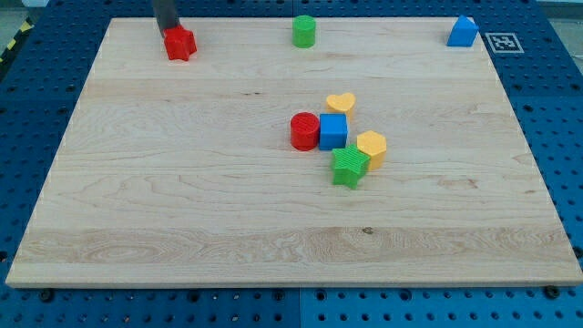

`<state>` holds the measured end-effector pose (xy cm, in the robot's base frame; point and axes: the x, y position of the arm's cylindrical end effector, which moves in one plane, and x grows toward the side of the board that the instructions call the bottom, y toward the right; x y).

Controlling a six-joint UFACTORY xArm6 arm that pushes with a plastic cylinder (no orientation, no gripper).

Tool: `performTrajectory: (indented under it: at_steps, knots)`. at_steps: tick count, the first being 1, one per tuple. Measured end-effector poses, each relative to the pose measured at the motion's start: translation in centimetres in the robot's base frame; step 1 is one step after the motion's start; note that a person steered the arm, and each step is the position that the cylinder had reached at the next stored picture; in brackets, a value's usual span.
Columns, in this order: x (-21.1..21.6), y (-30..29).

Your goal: Push the red star into the red circle

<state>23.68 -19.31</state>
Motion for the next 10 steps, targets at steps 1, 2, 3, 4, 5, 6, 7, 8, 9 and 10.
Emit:
performTrajectory:
  at_steps: [1, 2, 3, 4, 5, 6, 7, 8, 9, 10]
  knots:
    - [1.9, 0.3]
    - [4.1, 2.4]
    - [6.4, 4.8]
    - [9.3, 5.9]
    - [12.1, 6.6]
    - [14.9, 8.3]
    - [17.2, 10.6]
    - [17.6, 13.6]
    - [17.6, 14.6]
    - [15.6, 12.9]
